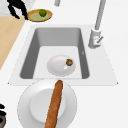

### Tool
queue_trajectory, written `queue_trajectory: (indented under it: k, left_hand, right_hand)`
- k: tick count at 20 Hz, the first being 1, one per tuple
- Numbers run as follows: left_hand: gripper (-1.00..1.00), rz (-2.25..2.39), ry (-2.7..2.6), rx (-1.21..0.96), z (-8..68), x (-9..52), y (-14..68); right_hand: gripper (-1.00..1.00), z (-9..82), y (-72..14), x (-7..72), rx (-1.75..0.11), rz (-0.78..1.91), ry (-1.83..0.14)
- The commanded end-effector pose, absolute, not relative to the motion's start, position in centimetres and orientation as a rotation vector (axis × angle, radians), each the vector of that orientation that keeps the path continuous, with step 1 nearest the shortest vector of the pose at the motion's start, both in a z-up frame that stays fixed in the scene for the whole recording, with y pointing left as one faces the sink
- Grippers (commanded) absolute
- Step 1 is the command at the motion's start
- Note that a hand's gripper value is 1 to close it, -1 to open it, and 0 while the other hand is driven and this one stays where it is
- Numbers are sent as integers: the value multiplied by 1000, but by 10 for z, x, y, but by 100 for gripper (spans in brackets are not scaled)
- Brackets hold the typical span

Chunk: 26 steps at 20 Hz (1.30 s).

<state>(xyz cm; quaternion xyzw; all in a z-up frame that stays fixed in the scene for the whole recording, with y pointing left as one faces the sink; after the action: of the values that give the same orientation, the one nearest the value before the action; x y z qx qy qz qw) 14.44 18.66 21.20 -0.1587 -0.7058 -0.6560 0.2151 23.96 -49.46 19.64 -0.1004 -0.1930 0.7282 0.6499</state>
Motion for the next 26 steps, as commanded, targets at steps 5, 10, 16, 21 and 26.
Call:
queue_trajectory:
  k: [5, 10, 16, 21, 26]
  left_hand:
    - [0, -1819, -1957, -440, 212, 144, 187]
    - [0, -1819, -1957, -440, 212, 144, 187]
    - [0, -1819, -1957, -440, 212, 144, 187]
    - [0, -1819, -1957, -440, 212, 144, 187]
    - [0, -1819, -1957, -440, 212, 144, 187]
  right_hand:
    - [-100, 220, -491, 259, -207, 1653, -411]
    - [-100, 225, -487, 249, -261, 1653, -471]
    - [-100, 216, -483, 253, -284, 1659, -476]
    - [-100, 219, -484, 230, -309, 1662, -517]
    - [-100, 217, -477, 233, -322, 1666, -518]
